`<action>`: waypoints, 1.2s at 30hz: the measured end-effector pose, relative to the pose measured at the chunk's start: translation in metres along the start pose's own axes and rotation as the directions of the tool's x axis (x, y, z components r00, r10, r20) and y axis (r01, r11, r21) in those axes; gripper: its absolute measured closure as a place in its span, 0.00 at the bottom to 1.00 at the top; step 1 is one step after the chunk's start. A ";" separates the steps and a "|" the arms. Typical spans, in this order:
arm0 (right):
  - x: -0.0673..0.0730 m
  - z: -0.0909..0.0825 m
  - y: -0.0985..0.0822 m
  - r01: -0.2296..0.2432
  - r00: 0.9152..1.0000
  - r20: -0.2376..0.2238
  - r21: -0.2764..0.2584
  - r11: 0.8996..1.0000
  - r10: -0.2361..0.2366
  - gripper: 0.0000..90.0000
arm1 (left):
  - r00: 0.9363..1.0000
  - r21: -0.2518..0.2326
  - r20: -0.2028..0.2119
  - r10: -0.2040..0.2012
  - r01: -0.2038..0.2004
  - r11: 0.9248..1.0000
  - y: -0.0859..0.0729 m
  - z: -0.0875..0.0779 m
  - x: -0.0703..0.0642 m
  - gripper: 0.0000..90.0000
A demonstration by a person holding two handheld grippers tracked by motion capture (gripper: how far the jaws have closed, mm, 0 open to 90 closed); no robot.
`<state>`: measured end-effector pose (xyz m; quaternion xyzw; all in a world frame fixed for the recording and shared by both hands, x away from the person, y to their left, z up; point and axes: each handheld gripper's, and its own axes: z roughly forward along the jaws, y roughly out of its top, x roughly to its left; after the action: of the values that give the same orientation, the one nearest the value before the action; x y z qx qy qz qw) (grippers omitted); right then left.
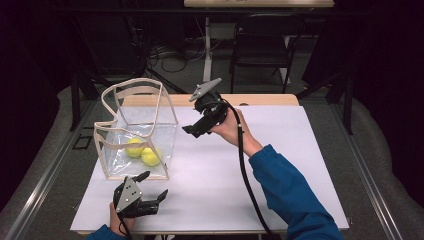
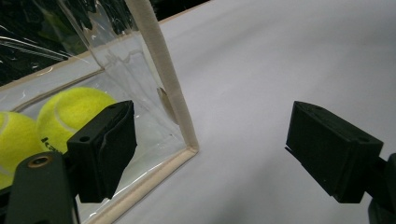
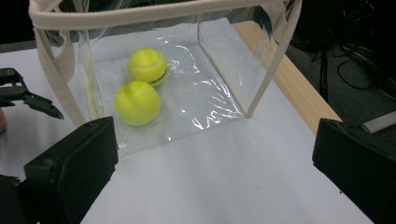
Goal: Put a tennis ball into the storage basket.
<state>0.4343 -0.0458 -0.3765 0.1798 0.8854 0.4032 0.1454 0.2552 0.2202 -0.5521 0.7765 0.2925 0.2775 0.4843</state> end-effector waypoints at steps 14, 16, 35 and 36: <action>0.002 -0.007 -0.044 -0.014 1.000 0.010 0.072 0.997 0.013 0.00 | 1.000 0.003 0.002 0.001 -0.001 1.000 0.000 0.000 -0.001 0.18; 0.002 -0.007 -0.044 -0.014 1.000 0.010 0.072 0.997 0.013 0.00 | 1.000 0.003 0.002 0.001 -0.001 1.000 0.000 0.000 -0.001 0.18; 0.009 -0.016 -0.083 -0.026 0.999 0.041 0.085 0.996 0.023 0.00 | 1.000 0.003 0.002 -0.003 0.003 1.000 0.000 0.001 -0.001 0.18; 0.009 -0.017 -0.086 -0.026 0.999 0.044 0.088 0.996 0.022 0.00 | 1.000 0.003 0.002 -0.002 0.002 1.000 0.000 0.001 -0.001 0.18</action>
<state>0.4024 -0.1061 -0.4330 0.2056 0.8969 0.3611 0.1514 0.2554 0.2190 -0.5525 0.7772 0.2934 0.2758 0.4835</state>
